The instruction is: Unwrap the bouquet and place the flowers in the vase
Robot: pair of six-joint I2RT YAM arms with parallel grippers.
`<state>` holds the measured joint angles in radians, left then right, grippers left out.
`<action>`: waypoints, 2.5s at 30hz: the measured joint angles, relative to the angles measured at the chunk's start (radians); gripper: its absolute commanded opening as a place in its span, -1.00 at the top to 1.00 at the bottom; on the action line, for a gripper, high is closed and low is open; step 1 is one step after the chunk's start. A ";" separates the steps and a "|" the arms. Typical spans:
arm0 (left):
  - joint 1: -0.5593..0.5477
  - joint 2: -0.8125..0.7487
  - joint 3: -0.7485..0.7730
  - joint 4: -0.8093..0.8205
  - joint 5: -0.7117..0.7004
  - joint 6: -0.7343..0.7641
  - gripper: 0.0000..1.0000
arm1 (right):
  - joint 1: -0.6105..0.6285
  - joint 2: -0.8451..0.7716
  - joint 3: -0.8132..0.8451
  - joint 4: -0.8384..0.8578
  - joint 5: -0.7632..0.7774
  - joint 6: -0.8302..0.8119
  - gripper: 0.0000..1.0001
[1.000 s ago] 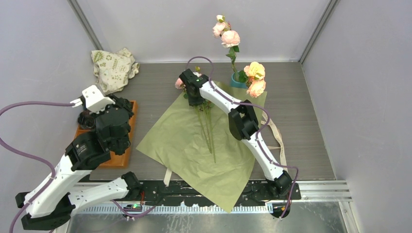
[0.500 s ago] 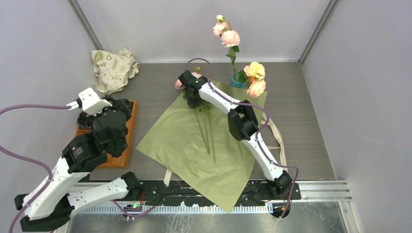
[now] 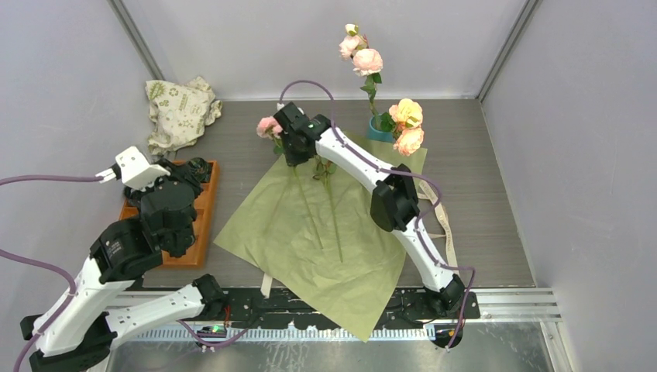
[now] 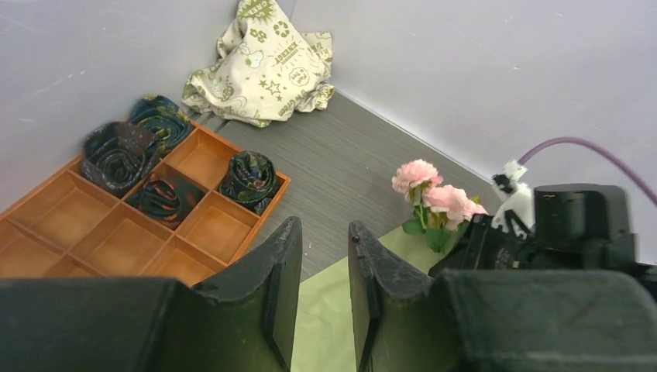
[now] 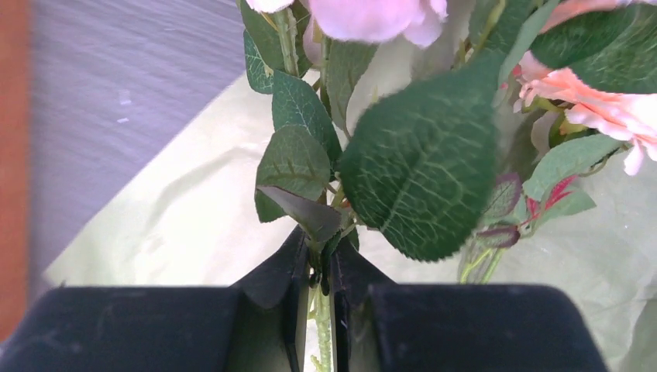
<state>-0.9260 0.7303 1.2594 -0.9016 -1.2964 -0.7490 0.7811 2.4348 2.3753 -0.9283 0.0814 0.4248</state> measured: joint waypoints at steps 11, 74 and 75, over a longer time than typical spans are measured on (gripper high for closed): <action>0.000 -0.002 -0.002 -0.009 0.008 -0.014 0.42 | 0.018 -0.238 0.000 0.000 -0.117 -0.008 0.98; 0.047 0.208 -0.087 0.143 0.429 -0.030 0.34 | 0.244 -0.683 -1.165 0.199 -0.074 0.045 0.20; 0.049 0.208 -0.088 0.142 0.430 -0.031 0.33 | 0.244 -0.667 -1.168 0.205 -0.069 0.045 0.19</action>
<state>-0.8768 0.9382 1.1717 -0.7593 -0.8665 -0.7795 1.0248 1.7679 1.2076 -0.7231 0.0120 0.4698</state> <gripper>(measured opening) 0.331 0.406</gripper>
